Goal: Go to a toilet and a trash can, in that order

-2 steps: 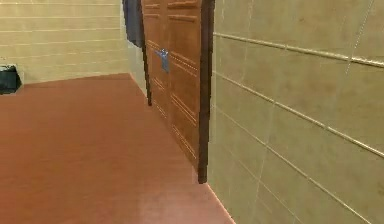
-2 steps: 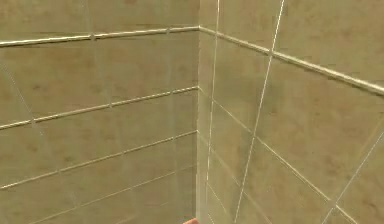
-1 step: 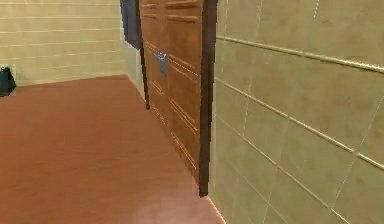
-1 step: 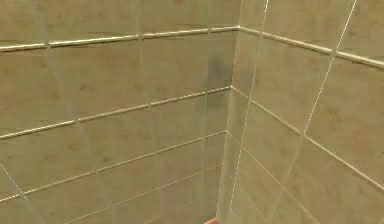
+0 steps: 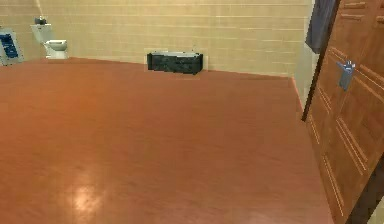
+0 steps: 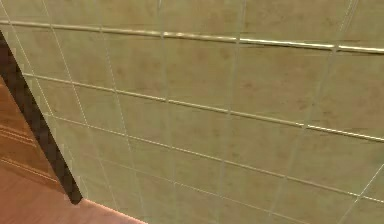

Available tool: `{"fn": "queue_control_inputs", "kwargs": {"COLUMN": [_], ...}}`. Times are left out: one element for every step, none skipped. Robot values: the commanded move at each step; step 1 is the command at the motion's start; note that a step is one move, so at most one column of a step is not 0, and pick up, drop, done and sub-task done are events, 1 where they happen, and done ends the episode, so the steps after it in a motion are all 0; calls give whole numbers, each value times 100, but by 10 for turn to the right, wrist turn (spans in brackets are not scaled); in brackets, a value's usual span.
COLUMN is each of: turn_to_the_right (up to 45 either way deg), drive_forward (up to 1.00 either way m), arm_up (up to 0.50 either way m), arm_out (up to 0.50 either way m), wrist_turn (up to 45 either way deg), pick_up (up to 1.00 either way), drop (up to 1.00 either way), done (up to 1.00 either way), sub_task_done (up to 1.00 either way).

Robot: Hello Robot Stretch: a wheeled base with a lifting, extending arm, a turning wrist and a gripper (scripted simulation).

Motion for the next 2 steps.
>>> {"fn": "queue_control_inputs", "kwargs": {"turn_to_the_right": [-210, 0], "drive_forward": [0, 70], "arm_up": [0, 0], "arm_out": [0, 0], "wrist_turn": [0, 0], "pick_up": [0, 0], "drop": [0, 0], "done": [0, 0], "sub_task_done": [0, 0]}}
